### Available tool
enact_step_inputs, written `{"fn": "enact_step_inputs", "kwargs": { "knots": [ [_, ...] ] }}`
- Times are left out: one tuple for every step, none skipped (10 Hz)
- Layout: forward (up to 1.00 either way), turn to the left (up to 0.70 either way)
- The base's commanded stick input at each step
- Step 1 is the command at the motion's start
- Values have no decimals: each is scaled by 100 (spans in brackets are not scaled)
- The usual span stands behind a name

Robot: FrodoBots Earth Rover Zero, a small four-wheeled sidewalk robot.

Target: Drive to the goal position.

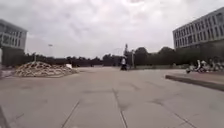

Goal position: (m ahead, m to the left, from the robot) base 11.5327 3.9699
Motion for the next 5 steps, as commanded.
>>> {"fn": "enact_step_inputs", "kwargs": {
  "knots": [
    [70, 0],
    [70, 0],
    [70, 0],
    [70, 0],
    [70, 0]
  ]
}}
